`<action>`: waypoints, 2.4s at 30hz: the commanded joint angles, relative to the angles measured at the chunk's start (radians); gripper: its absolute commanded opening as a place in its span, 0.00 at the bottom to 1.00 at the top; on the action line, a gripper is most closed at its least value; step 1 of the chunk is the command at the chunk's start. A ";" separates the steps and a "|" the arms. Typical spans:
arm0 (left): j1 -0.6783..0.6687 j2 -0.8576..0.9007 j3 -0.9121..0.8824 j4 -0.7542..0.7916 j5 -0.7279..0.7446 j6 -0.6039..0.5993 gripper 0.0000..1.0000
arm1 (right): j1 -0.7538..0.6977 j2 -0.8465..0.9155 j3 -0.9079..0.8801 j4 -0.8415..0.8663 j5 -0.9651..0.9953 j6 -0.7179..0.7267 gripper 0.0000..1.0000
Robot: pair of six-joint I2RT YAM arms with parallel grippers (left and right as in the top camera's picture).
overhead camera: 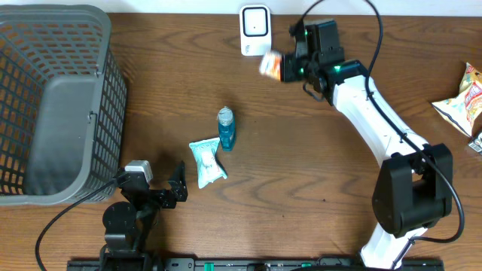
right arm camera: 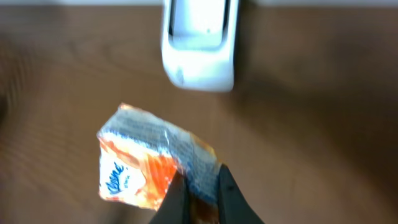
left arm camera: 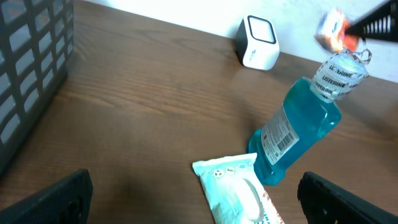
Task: Scan the item barcode
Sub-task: 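Lift the orange box and hold it under the white scanner, then swing the orange box to the right edge and release it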
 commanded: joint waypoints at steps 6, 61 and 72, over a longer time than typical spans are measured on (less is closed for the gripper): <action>-0.004 -0.005 -0.019 -0.018 0.005 0.002 0.98 | 0.010 0.177 0.011 0.517 0.058 -0.145 0.01; -0.004 -0.005 -0.019 -0.018 0.005 0.002 0.98 | -0.668 0.286 0.370 -0.386 0.340 -0.166 0.99; -0.004 -0.005 -0.019 -0.018 0.005 0.002 0.98 | -0.504 0.018 0.382 -0.578 -0.129 -0.066 0.99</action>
